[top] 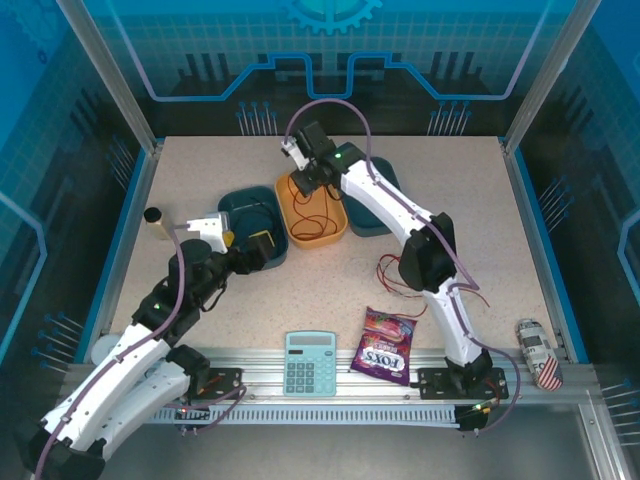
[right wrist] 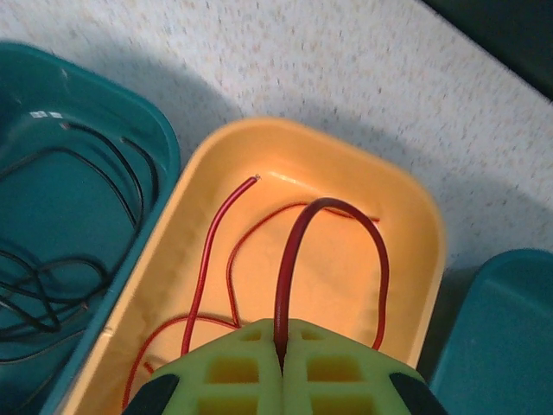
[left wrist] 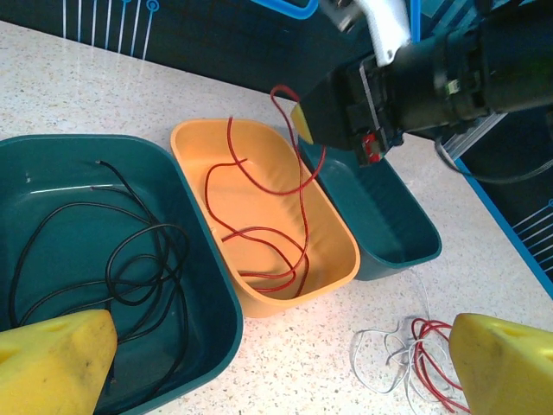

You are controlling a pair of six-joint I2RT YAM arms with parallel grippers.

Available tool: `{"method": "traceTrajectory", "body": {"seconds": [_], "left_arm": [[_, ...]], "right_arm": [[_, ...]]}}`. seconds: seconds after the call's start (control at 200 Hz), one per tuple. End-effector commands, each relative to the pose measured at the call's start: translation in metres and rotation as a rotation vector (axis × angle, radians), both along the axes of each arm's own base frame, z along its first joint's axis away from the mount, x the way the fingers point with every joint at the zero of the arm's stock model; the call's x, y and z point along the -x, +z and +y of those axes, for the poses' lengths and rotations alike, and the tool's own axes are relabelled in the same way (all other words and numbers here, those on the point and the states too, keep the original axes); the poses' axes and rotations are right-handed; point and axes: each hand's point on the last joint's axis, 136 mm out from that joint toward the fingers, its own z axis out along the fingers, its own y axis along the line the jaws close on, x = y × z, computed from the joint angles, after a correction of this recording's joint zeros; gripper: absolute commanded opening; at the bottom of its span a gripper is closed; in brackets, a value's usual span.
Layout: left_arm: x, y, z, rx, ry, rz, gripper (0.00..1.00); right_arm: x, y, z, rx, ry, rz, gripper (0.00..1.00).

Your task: Untangle the cables

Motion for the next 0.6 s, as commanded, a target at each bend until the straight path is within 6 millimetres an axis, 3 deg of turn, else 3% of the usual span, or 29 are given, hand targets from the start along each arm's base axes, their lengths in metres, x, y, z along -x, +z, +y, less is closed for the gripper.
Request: {"method": "traceTrajectory", "body": {"seconds": [0.0, 0.19, 0.32, 0.43, 0.595], "left_arm": [[0.001, -0.003, 0.006, 0.008, 0.030, 0.006, 0.99], [0.001, -0.006, 0.005, 0.009, 0.030, 0.015, 0.99], [0.002, -0.008, 0.005, 0.013, 0.031, 0.022, 0.99], [0.002, -0.007, 0.004, 0.018, 0.028, 0.022, 0.99], [0.002, -0.007, 0.004, 0.020, 0.027, 0.020, 0.99]], "right_arm": [[0.000, -0.032, -0.008, 0.039, -0.014, 0.079, 0.06], [0.001, -0.073, -0.013, 0.064, -0.026, 0.168, 0.10], [0.005, -0.088, -0.013, 0.060, -0.020, 0.217, 0.21], [0.007, -0.082, -0.015, 0.057, -0.027, 0.222, 0.37], [0.010, -0.041, -0.022, 0.034, -0.049, 0.172, 0.40]]}}
